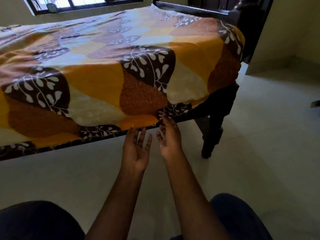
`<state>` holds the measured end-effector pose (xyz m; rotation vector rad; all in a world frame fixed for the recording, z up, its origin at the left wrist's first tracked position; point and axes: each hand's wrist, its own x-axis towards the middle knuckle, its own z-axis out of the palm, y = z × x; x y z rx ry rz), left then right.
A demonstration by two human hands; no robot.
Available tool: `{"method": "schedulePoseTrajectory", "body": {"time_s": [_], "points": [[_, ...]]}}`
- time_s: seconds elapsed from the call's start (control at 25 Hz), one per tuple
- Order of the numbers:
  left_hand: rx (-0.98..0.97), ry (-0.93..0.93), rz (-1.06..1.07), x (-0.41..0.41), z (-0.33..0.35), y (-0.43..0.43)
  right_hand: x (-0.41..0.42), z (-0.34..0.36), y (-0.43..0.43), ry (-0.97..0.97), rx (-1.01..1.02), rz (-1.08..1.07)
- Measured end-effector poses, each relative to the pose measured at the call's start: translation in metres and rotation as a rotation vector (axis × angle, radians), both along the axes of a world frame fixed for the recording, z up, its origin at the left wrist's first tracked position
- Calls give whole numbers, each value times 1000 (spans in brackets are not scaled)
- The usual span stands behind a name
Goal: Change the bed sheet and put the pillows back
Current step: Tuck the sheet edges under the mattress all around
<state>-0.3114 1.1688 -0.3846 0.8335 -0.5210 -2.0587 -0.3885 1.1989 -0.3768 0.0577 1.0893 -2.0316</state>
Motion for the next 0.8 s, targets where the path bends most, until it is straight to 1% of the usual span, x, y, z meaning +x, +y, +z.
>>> {"method": "schedulePoseTrajectory", "body": {"time_s": [0.08, 0.12, 0.24, 0.32, 0.4, 0.48, 0.56, 0.64, 0.68, 0.72, 0.76, 0.8], "points": [[-16, -5, 44, -8, 6, -5, -2, 1, -3, 27, -4, -4], [-16, 2, 45, -12, 8, -8, -2, 1, -4, -6, -35, 2], [-41, -18, -7, -18, 8, -15, 2, -1, -2, -187, -254, 43], [-49, -109, 8, -17, 4, -16, 4, -5, 2, -185, -321, 111], [-65, -199, 46, -17, 2, -16, 6, -7, 3, -56, -249, 124], [-67, -260, 69, -17, 7, -16, 3, -8, 1, 72, -95, 51], [-7, -309, 88, -12, 15, -13, 0, -7, 0, 113, 21, 18], [96, -387, 210, -3, 24, -4, -4, -6, -1, 104, 83, 27], [94, -425, 290, 1, 30, 3, -5, -6, -2, 114, 115, 34], [73, -400, 310, 4, 36, 9, -6, -4, -3, 133, 143, 38], [44, -280, 288, 6, 45, 13, -6, -4, -5, 151, 168, 30], [43, -135, 200, 7, 55, 17, -7, -2, -6, 162, 183, 13]]}}
